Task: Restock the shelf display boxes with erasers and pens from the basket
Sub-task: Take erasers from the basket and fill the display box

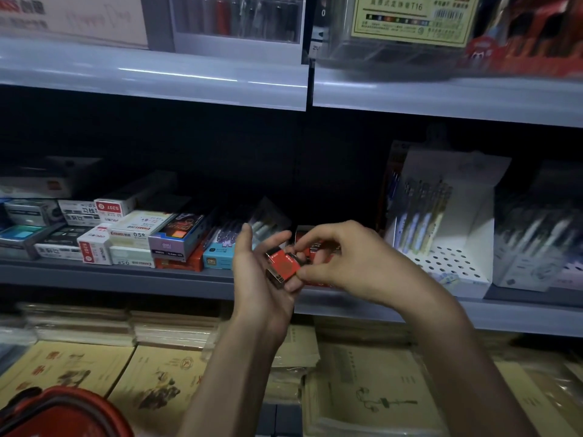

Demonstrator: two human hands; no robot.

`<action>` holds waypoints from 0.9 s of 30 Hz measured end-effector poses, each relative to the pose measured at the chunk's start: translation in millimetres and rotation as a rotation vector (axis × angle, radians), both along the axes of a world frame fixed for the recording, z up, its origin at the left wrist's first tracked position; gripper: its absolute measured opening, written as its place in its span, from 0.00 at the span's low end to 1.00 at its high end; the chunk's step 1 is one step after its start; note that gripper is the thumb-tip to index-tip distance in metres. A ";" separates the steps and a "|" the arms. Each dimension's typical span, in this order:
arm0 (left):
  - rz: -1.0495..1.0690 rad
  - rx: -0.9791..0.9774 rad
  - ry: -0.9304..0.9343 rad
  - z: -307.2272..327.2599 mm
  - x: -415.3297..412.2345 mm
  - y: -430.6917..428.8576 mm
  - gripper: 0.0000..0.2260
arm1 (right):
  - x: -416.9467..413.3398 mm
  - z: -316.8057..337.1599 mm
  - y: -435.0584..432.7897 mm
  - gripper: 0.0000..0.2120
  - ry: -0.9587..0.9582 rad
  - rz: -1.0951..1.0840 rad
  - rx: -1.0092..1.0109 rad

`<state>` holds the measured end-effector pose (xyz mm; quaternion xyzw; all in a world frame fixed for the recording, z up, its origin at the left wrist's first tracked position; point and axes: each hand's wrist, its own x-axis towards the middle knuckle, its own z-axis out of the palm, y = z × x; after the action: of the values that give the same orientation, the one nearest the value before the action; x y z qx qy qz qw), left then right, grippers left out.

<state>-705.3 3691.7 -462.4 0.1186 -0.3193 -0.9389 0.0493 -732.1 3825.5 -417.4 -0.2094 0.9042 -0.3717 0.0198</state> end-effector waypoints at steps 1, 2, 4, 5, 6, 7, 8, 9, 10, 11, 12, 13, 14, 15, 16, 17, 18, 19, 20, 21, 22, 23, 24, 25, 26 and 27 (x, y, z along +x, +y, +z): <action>0.015 -0.026 -0.003 -0.4 0.3 1.0 0.30 | 0.5 -1.6 -0.9 0.13 0.012 0.001 0.008; 0.027 -0.046 -0.008 -0.9 0.1 1.7 0.30 | 1.8 -2.4 -1.5 0.14 0.021 0.005 -0.005; 0.035 -0.092 -0.018 -1.3 0.3 3.5 0.29 | 2.8 -4.5 -2.0 0.14 0.017 0.032 -0.049; 0.035 -0.129 -0.028 -1.5 1.0 4.5 0.29 | 2.4 -5.8 -2.1 0.15 0.014 0.049 -0.060; 0.034 -0.168 -0.041 -1.8 1.9 5.3 0.28 | 1.8 -7.1 -2.1 0.15 0.016 0.063 -0.057; 0.032 -0.194 -0.050 -2.2 2.9 5.8 0.27 | 0.1 -8.7 -2.1 0.15 0.019 0.077 -0.048; 0.026 -0.199 -0.053 -2.4 4.1 6.1 0.27 | -1.3 -10.1 -1.8 0.15 0.017 0.089 -0.041; 0.019 -0.201 -0.053 -2.5 4.5 6.2 0.26 | -3.2 -11.6 -1.5 0.15 0.007 0.100 -0.043; 0.015 -0.209 -0.053 -2.5 4.4 6.1 0.27 | -4.9 -13.2 -1.1 0.14 -0.006 0.109 -0.052; 0.017 -0.222 -0.053 -2.5 3.5 5.7 0.27 | -6.4 -14.5 -0.6 0.14 -0.020 0.118 -0.065; 0.018 -0.230 -0.051 -1.9 2.8 5.6 0.27 | -7.2 -15.4 0.1 0.14 -0.032 0.128 -0.081; 0.017 -0.230 -0.049 -1.4 2.1 5.6 0.27 | -7.8 -16.2 0.7 0.13 -0.040 0.137 -0.097; 0.012 -0.228 -0.047 -1.0 1.3 5.9 0.27 | -8.5 -17.1 1.3 0.12 -0.050 0.138 -0.112; 0.008 -0.233 -0.043 -1.2 0.6 6.2 0.27 | -8.4 -17.5 1.9 0.11 -0.058 0.135 -0.128; 0.003 -0.242 -0.037 -1.3 0.4 6.6 0.28 | -8.6 -18.4 2.5 0.11 -0.064 0.131 -0.145; -0.004 -0.251 -0.031 -2.0 -0.3 7.0 0.28 | -9.3 -19.9 2.6 0.11 -0.069 0.128 -0.166; -0.010 -0.252 -0.023 -3.2 -1.4 7.3 0.28 | -9.8 -21.5 2.6 0.11 -0.072 0.118 -0.191; -0.016 -0.247 -0.011 -4.1 -2.6 7.9 0.28 | -11.3 -24.3 2.1 0.11 -0.064 0.094 -0.208; -0.022 -0.243 0.001 -4.8 -3.5 8.7 0.27 | -12.6 -26.4 1.7 0.11 -0.046 0.058 -0.216; -0.025 -0.247 0.012 -5.7 -4.9 9.3 0.26 | -13.6 -27.6 1.1 0.11 -0.032 0.021 -0.222; -0.026 -0.257 0.020 -6.3 -5.9 9.8 0.25 | -14.2 -28.3 1.0 0.11 -0.041 -0.004 -0.248; -0.025 -0.273 0.025 -7.1 -6.9 9.7 0.23 | -14.6 -28.5 1.1 0.10 -0.077 -0.014 -0.312; -0.023 -0.291 0.026 -7.4 -7.7 9.2 0.22 | -14.6 -28.3 1.9 0.09 -0.124 -0.013 -0.390; -0.022 -0.301 0.022 -7.9 -8.2 8.5 0.21 | -14.6 -27.6 3.7 0.09 -0.159 -0.012 -0.454; -0.019 -0.297 0.010 -8.2 -8.3 7.7 0.19 | -15.0 -26.7 6.2 0.09 -0.169 -0.024 -0.497; -0.015 -0.286 -0.001 -8.2 -8.5 6.8 0.18 | -15.7 -25.4 8.7 0.09 -0.166 -0.045 -0.537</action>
<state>-713.8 3698.6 -470.7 0.1084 -0.4508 -0.8841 0.0584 -747.8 3834.2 -442.8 -0.1558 0.7732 -0.6140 0.0292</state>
